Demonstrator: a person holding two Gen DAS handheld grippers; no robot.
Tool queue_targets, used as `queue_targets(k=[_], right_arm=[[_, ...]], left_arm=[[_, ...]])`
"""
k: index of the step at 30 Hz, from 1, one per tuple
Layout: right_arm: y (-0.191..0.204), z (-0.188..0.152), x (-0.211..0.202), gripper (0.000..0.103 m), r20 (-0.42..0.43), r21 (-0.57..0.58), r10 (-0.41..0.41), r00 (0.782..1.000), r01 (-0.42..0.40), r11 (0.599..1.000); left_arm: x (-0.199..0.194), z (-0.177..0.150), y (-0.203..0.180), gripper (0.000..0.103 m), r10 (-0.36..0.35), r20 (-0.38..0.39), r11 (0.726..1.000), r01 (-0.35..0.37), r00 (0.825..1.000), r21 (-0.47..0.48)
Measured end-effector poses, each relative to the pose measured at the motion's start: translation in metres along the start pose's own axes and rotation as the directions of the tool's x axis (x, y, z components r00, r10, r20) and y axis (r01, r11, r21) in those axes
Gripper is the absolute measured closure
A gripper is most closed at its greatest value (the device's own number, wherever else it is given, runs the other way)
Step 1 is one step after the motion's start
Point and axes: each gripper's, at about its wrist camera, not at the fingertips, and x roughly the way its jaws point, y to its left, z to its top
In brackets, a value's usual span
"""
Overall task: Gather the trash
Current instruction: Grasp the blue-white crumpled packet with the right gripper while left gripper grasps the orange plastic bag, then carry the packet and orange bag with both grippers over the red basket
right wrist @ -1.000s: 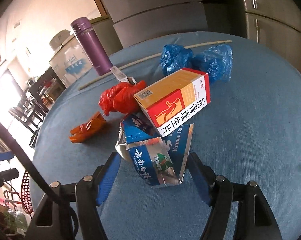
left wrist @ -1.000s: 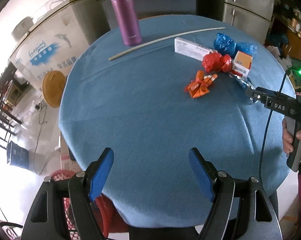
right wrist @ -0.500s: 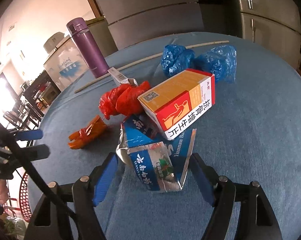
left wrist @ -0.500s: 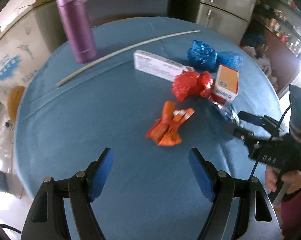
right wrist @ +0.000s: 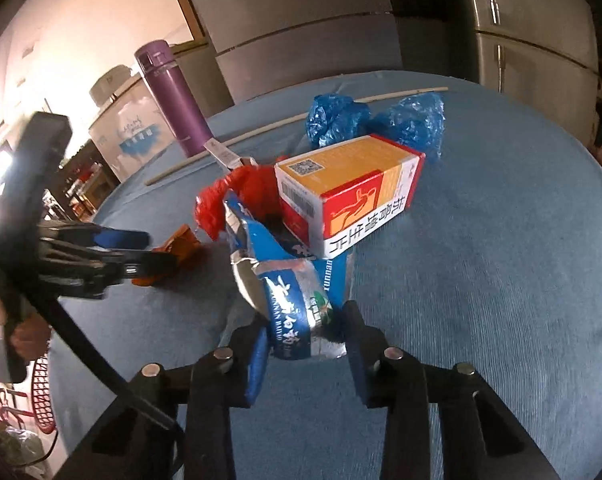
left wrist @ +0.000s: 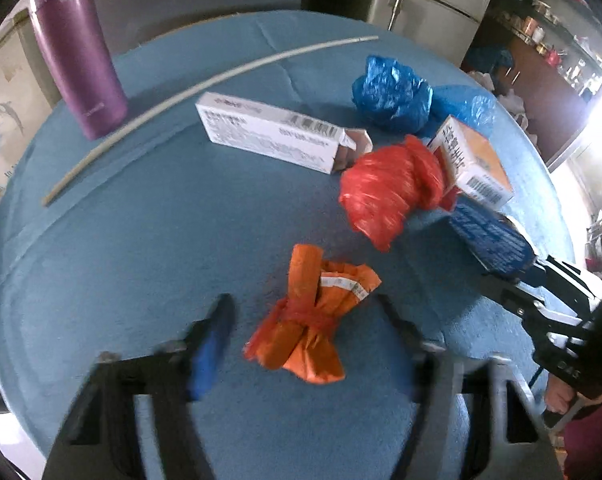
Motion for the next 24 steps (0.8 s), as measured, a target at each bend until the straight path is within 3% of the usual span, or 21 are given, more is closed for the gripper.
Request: queue_targets(k=[3, 14, 20, 24], right_arm=[[-0.007, -0.003, -0.005, 0.066, 0.01, 0.035, 0.017, 1.0, -0.017, 0.999], [-0.004, -0.017, -0.024, 0.067, 0.039, 0.162, 0.179, 0.983, -0.183, 0.97], [0.017, -0.024, -0.031, 0.067, 0.04, 0.195, 0.254, 0.966, -0.257, 0.947], [0.037, -0.028, -0.039, 0.067, 0.043, 0.189, 0.302, 0.952, -0.304, 0.934]], left_arm=[[0.003, -0.003, 0.0, 0.066, -0.006, 0.006, 1.0, 0.006, 1.0, -0.005], [-0.023, -0.034, 0.015, 0.068, 0.03, 0.068, 0.993, -0.022, 0.997, -0.118], [-0.068, -0.072, 0.007, 0.068, 0.106, 0.114, 0.983, -0.086, 0.988, -0.165], [-0.107, -0.096, 0.005, 0.068, 0.163, 0.167, 0.973, -0.131, 0.972, -0.19]])
